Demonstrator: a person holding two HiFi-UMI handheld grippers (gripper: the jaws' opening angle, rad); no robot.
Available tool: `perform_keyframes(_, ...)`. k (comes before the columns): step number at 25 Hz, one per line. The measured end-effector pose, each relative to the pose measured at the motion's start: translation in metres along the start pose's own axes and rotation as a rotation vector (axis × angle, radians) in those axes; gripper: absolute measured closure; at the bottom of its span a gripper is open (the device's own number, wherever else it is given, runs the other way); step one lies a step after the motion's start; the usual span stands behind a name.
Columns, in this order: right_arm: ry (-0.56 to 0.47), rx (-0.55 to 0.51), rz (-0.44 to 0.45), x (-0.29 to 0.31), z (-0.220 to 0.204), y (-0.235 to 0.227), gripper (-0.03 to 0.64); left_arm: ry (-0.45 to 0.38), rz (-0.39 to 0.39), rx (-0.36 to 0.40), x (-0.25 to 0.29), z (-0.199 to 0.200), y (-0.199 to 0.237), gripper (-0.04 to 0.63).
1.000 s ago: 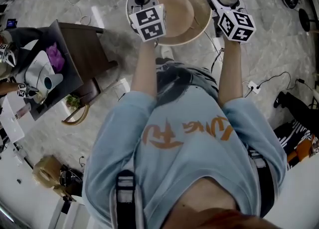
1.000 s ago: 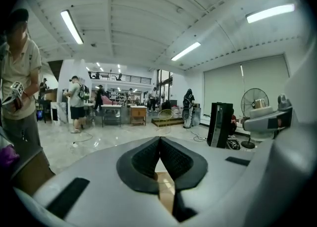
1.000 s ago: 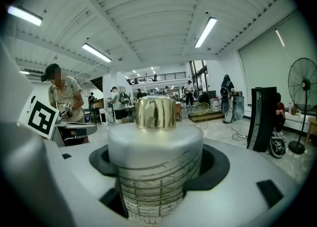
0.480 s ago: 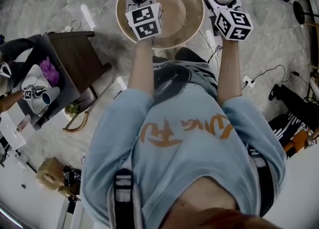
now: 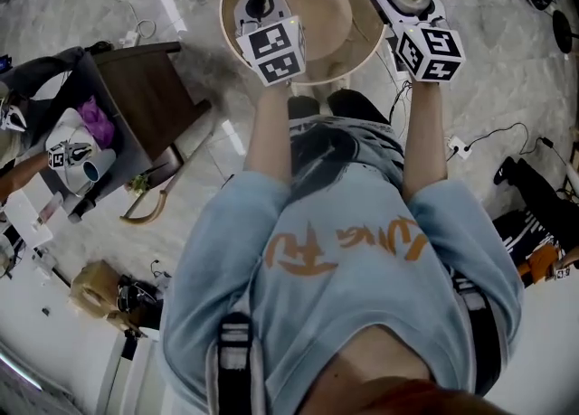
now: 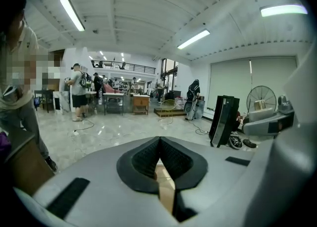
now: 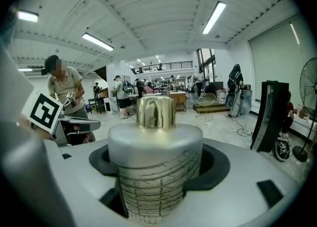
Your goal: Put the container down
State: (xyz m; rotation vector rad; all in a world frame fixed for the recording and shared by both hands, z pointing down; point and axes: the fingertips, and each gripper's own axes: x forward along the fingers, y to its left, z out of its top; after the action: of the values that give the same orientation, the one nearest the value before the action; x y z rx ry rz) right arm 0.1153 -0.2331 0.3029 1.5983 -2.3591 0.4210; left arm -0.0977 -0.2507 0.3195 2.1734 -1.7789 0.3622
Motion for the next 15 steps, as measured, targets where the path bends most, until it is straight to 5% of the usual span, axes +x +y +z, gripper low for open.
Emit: perform_keyframes(15,0.153,0.099,0.021,-0.006,-0.131,0.018,0.258,0.202,-0.129,0.043,-0.003,-0.117,-0.048,0.569)
